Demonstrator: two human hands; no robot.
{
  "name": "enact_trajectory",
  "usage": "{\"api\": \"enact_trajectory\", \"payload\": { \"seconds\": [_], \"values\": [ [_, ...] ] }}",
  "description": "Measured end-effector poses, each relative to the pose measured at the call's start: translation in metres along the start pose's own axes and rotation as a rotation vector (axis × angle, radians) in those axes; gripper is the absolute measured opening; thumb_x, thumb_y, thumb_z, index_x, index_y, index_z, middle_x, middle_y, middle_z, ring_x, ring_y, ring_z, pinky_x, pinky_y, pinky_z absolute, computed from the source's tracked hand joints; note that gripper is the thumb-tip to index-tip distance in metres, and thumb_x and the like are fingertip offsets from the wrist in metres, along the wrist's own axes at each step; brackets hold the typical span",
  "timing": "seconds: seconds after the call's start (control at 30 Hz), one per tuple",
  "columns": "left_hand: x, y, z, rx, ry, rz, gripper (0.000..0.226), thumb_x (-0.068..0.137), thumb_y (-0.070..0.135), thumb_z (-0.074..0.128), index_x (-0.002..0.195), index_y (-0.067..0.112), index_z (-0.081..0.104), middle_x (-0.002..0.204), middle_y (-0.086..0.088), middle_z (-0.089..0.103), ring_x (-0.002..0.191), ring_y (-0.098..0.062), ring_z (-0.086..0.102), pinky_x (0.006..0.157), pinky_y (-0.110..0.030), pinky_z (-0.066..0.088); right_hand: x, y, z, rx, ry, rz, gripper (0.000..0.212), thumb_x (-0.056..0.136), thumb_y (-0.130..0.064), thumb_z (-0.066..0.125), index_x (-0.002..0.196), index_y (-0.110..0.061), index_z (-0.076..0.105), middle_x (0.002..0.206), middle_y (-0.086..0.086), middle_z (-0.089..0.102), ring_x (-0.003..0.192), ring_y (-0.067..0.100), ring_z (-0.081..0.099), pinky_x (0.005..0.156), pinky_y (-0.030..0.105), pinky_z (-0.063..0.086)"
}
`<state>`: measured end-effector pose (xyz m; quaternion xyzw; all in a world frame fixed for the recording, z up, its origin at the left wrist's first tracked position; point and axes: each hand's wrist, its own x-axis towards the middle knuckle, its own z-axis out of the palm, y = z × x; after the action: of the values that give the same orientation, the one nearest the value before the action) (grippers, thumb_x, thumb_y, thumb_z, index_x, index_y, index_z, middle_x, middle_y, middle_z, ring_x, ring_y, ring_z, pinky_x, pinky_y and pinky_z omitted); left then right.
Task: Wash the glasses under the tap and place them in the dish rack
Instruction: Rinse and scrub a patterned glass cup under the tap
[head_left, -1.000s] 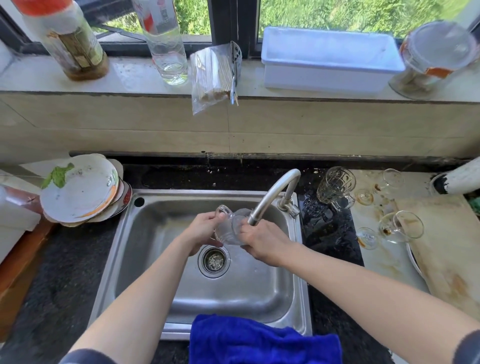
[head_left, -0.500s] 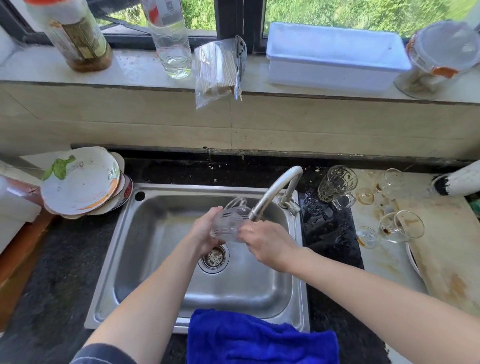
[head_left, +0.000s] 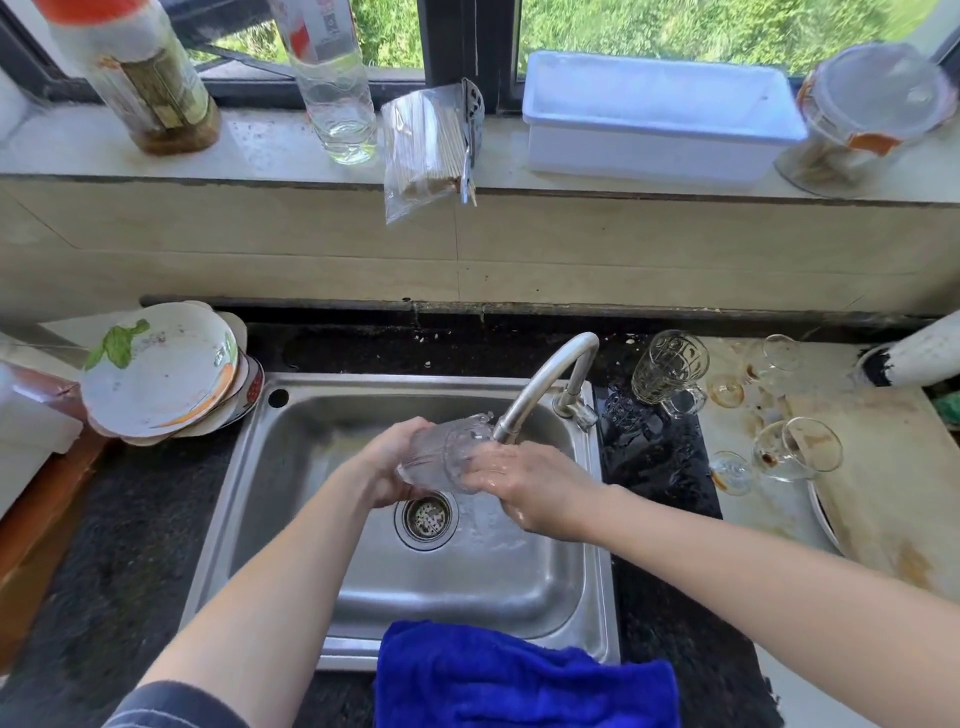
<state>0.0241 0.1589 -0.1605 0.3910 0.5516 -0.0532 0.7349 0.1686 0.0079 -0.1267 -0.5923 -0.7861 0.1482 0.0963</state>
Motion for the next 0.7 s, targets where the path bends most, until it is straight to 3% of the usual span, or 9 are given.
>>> {"api": "enact_trajectory", "payload": {
  "seconds": [0.07, 0.17, 0.23, 0.3, 0.37, 0.43, 0.5, 0.6, 0.7],
  "values": [
    [-0.002, -0.001, -0.003, 0.024, 0.011, -0.036, 0.019, 0.084, 0.032, 0.049, 0.075, 0.021, 0.061, 0.067, 0.002, 0.060, 0.053, -0.014, 0.056, 0.050, -0.021, 0.044, -0.002, 0.003, -0.002, -0.011, 0.034, -0.037, 0.046, 0.072, 0.001, 0.069, 0.115, -0.014, 0.068, 0.122, 0.002, 0.067, 0.119, 0.021, 0.059, 0.073, 0.033, 0.053],
    [-0.009, -0.004, 0.008, -0.001, -0.092, -0.070, 0.025, 0.087, 0.033, 0.046, 0.073, 0.018, 0.061, 0.062, 0.001, 0.060, 0.053, -0.015, 0.054, 0.053, -0.023, 0.042, 0.013, -0.011, -0.002, -0.015, 0.010, -0.006, 0.021, 0.074, -0.008, 0.074, 0.094, -0.010, 0.073, 0.099, 0.005, 0.072, 0.099, 0.027, 0.067, 0.065, 0.038, 0.058],
    [-0.009, -0.011, 0.006, -0.055, -0.108, -0.035, 0.030, 0.090, 0.042, 0.046, 0.083, 0.019, 0.063, 0.071, -0.002, 0.065, 0.060, -0.016, 0.058, 0.058, -0.025, 0.043, 0.019, -0.014, 0.000, 0.052, -0.016, 0.109, 0.014, 0.085, -0.018, 0.064, 0.096, -0.011, 0.070, 0.097, 0.008, 0.069, 0.090, 0.032, 0.066, 0.065, 0.039, 0.056],
    [-0.009, -0.022, 0.004, -0.202, -0.122, 0.034, 0.037, 0.091, 0.051, 0.046, 0.094, 0.019, 0.065, 0.084, -0.006, 0.067, 0.067, -0.020, 0.059, 0.062, -0.029, 0.042, 0.021, -0.013, 0.000, 0.164, -0.039, 0.264, 0.024, 0.093, -0.031, 0.056, 0.103, -0.014, 0.068, 0.099, 0.007, 0.070, 0.090, 0.030, 0.066, 0.072, 0.039, 0.054],
    [-0.006, -0.031, 0.009, -0.322, -0.097, 0.091, 0.041, 0.091, 0.055, 0.044, 0.090, 0.020, 0.067, 0.076, -0.004, 0.062, 0.058, -0.016, 0.049, 0.054, -0.026, 0.032, 0.026, -0.021, -0.001, 0.318, 0.025, 0.373, 0.023, 0.092, -0.037, 0.057, 0.102, -0.022, 0.072, 0.099, 0.002, 0.073, 0.093, 0.026, 0.066, 0.077, 0.037, 0.053],
    [-0.004, -0.033, 0.016, -0.344, -0.033, 0.103, 0.043, 0.089, 0.058, 0.043, 0.082, 0.021, 0.064, 0.059, 0.003, 0.055, 0.044, -0.011, 0.036, 0.042, -0.021, 0.023, 0.030, -0.032, -0.003, 0.366, 0.089, 0.386, 0.020, 0.092, -0.032, 0.059, 0.098, -0.019, 0.072, 0.098, 0.002, 0.073, 0.093, 0.026, 0.066, 0.078, 0.037, 0.052],
    [-0.007, -0.027, 0.013, -0.269, 0.092, 0.079, 0.039, 0.087, 0.055, 0.045, 0.073, 0.021, 0.058, 0.049, 0.005, 0.051, 0.040, -0.010, 0.031, 0.037, -0.016, 0.018, 0.020, -0.032, -0.007, 0.310, 0.021, 0.281, 0.019, 0.093, -0.023, 0.057, 0.099, -0.010, 0.069, 0.100, 0.008, 0.070, 0.095, 0.027, 0.063, 0.080, 0.041, 0.050],
    [-0.009, -0.020, 0.001, -0.176, 0.169, 0.054, 0.032, 0.088, 0.049, 0.048, 0.074, 0.021, 0.054, 0.054, 0.001, 0.050, 0.041, -0.013, 0.031, 0.035, -0.010, 0.019, 0.005, -0.018, -0.014, 0.174, -0.031, 0.143, 0.032, 0.092, -0.013, 0.054, 0.123, -0.015, 0.063, 0.124, 0.004, 0.064, 0.115, 0.024, 0.057, 0.087, 0.040, 0.050],
    [-0.011, -0.019, 0.010, -0.120, 0.094, 0.020, 0.033, 0.086, 0.048, 0.048, 0.066, 0.021, 0.050, 0.049, 0.004, 0.045, 0.041, -0.012, 0.028, 0.036, -0.010, 0.018, 0.019, -0.018, -0.008, -0.079, -0.089, 0.153, 0.031, 0.091, -0.014, 0.052, 0.121, -0.009, 0.060, 0.123, 0.007, 0.060, 0.108, 0.030, 0.059, 0.070, 0.034, 0.045]
  ]
}}
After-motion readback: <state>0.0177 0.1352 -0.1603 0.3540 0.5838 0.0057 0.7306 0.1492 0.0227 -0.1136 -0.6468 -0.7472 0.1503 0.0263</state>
